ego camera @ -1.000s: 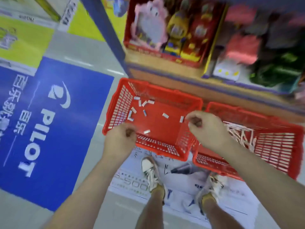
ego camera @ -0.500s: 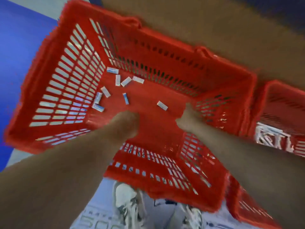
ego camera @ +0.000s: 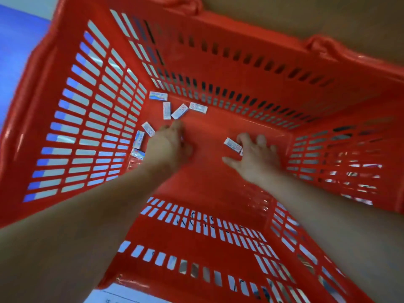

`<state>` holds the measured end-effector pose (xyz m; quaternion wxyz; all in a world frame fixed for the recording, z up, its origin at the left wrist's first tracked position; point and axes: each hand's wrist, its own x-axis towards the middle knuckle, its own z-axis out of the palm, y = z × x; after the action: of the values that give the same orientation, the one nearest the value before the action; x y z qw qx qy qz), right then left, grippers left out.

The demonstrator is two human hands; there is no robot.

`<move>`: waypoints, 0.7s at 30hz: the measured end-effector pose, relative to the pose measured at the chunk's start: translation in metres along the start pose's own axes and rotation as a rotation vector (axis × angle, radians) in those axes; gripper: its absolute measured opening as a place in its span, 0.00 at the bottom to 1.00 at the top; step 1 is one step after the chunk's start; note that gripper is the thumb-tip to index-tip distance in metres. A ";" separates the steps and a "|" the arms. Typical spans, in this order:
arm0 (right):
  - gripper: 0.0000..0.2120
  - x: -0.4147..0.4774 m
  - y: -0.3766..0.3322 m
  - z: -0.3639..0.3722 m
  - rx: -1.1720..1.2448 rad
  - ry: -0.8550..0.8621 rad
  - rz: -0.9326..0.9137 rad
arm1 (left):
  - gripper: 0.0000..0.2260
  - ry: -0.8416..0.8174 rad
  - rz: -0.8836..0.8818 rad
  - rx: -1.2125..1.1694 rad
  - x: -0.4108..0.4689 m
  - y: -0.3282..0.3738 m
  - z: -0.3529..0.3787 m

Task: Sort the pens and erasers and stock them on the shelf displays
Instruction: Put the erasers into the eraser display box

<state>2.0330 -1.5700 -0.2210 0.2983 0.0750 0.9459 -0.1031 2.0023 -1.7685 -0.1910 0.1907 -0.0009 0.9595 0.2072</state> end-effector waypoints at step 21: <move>0.09 -0.024 -0.041 -0.007 1.342 -0.222 0.278 | 0.16 -0.182 -0.289 0.368 -0.012 -0.070 -0.002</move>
<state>2.0407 -1.6097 -0.1954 0.2931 0.3527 0.6231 -0.6336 2.0187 -1.8342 -0.2129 0.3007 -0.0847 0.9500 -0.0010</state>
